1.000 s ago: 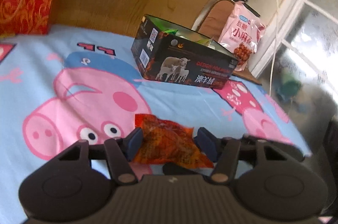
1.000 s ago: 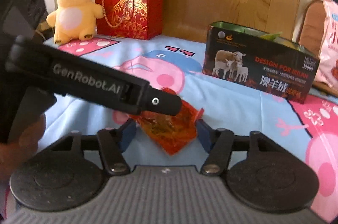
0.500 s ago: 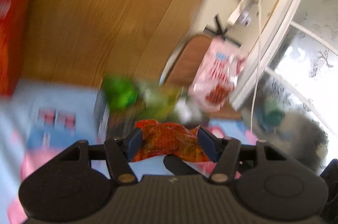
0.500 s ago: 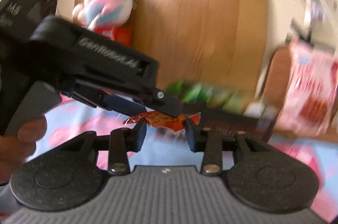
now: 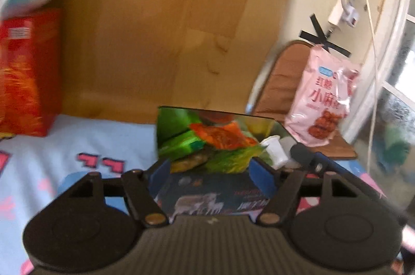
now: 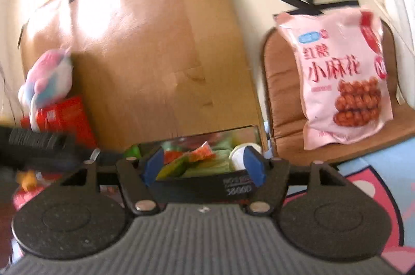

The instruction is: Organize snacks

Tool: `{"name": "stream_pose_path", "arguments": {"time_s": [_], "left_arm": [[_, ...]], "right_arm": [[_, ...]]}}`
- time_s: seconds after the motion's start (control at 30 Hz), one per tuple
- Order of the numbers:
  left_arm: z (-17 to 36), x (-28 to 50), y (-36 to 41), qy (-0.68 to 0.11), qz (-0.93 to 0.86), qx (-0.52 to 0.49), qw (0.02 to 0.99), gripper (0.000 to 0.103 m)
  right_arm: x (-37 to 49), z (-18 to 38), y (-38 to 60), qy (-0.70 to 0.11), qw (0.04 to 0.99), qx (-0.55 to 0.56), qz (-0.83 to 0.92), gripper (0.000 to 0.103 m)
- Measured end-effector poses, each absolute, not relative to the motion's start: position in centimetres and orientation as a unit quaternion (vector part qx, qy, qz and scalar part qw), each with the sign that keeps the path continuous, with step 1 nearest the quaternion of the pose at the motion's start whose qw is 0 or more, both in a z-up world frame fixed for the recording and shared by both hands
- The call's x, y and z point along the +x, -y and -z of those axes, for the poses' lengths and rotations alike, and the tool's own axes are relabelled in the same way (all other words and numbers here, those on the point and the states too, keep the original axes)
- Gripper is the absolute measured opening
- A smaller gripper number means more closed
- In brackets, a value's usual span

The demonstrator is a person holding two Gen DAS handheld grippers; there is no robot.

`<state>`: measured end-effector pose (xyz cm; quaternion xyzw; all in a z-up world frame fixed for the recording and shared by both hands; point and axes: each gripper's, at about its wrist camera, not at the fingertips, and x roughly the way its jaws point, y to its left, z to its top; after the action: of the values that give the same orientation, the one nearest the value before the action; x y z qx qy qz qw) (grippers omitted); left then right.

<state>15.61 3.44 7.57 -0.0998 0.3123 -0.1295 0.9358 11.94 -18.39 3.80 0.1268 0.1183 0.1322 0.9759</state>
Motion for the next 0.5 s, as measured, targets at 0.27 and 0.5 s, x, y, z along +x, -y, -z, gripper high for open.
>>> {"name": "stream_pose_path", "arguments": {"time_s": [0.27, 0.5], "left_arm": [[-6.4, 10.9, -2.7, -0.333, -0.003, -0.076, 0.940, 0.072], [-4.9, 8.0, -2.4, -0.344, -0.053, -0.048, 0.936, 0.081]], "right_arm": [[11.6, -2.6, 20.1, -0.133, 0.964, 0.215, -0.078, 0.072], [11.1, -1.9, 19.1, -0.161, 0.968, 0.174, -0.078, 0.072]]}}
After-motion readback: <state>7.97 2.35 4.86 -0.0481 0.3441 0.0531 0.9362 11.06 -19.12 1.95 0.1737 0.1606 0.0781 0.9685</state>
